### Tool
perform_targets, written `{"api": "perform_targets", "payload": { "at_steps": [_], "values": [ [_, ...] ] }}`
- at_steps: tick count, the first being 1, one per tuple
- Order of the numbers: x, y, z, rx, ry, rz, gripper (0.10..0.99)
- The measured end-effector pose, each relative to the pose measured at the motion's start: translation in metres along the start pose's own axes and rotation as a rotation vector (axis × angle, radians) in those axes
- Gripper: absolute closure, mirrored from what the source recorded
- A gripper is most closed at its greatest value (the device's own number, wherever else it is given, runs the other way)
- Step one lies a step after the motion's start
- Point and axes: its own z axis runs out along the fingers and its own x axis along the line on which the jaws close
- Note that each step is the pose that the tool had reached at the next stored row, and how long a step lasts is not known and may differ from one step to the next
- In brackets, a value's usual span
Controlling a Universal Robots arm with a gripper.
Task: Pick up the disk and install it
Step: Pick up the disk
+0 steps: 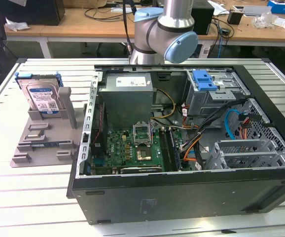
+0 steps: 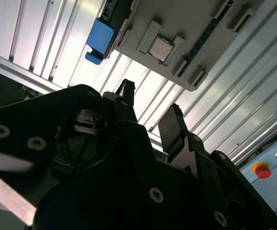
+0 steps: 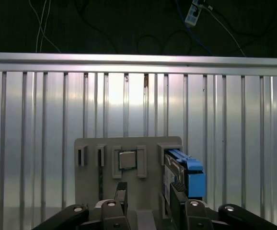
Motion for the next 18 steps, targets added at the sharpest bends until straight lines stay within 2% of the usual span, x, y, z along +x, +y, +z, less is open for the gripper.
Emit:
{"api": "perform_targets", "payload": {
  "at_steps": [3, 9, 18],
  "values": [
    [-0.0053, -0.0036, 0.0, 0.0, 0.0, 0.0, 0.604],
    [-0.0228, -0.0142, 0.0006, 0.0, 0.0004, 0.0, 0.604],
    [-0.0333, -0.017, 0.0054, 0.0, 0.0005, 0.0, 0.604]
  ]
}}
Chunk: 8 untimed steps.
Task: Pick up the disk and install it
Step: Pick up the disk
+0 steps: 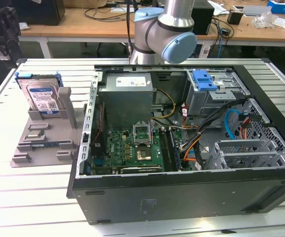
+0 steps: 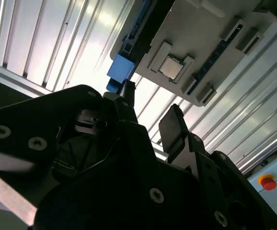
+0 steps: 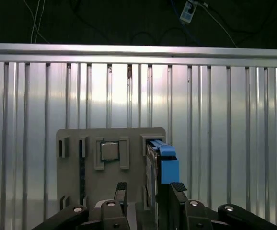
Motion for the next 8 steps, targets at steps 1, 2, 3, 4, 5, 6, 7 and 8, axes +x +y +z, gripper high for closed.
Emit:
{"api": "perform_targets", "payload": {
  "at_steps": [1, 2, 3, 4, 5, 6, 7, 8],
  "values": [
    [-0.0015, -0.0002, 0.0002, 0.0, 0.0, 0.0, 0.604],
    [-0.0051, -0.0007, 0.0007, 0.0, -0.0001, 0.0, 0.604],
    [-0.01, -0.0014, 0.0014, 0.0, -0.0001, 0.0, 0.604],
    [-0.0134, -0.0019, 0.0025, 0.0, 0.0, 0.0, 0.604],
    [-0.0155, -0.0022, 0.0035, 0.0, 0.0001, 0.0, 0.604],
    [-0.0172, -0.0026, 0.0048, 0.0, 0.0001, 0.0, 0.604],
    [-0.0197, -0.0032, 0.0083, 0.0, 0.0001, 0.0, 0.604],
    [-0.0211, -0.0034, 0.0123, 0.0, 0.0003, 0.0, 0.604]
  ]
}}
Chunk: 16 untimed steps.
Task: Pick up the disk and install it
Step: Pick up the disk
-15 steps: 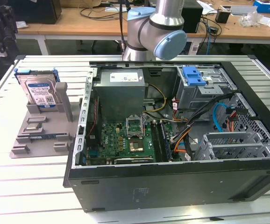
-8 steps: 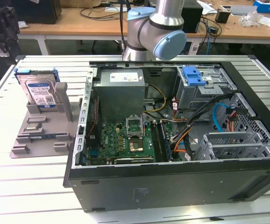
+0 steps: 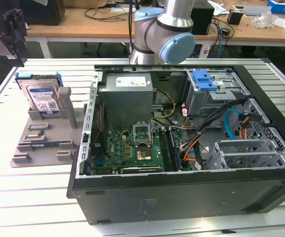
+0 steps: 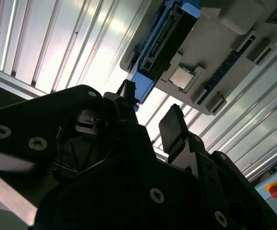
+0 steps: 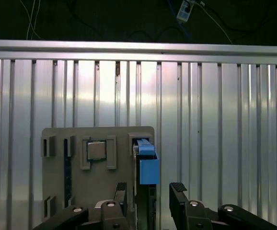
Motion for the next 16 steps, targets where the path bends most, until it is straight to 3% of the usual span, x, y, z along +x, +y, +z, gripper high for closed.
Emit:
{"api": "perform_targets", "payload": {
  "at_steps": [11, 14, 16],
  "values": [
    [-0.0024, -0.001, 0.0222, 0.0, 0.0005, -0.011, 0.604],
    [-0.0027, -0.0016, 0.0365, 0.0, 0.001, -0.02, 0.604],
    [-0.0032, -0.0018, 0.0402, 0.0, 0.0012, -0.023, 0.604]
  ]
}}
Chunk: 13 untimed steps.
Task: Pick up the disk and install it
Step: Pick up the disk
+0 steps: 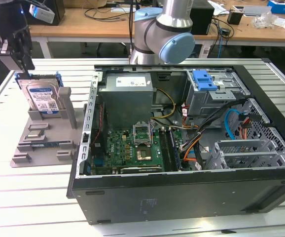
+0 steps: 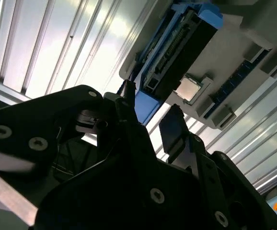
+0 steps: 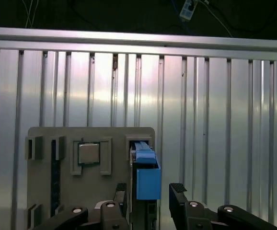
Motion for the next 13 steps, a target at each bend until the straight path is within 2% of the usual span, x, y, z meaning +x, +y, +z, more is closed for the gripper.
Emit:
{"api": "perform_targets", "payload": {
  "at_steps": [5, 7, 13],
  "values": [
    [-0.0017, -0.0005, 0.0106, 0.0, 0.0023, -0.007, 0.604],
    [-0.0017, -0.0009, 0.0188, 0.0, 0.0034, -0.012, 0.604],
    [-0.0014, -0.0016, 0.0352, 0.0, 0.0035, -0.016, 0.604]
  ]
}}
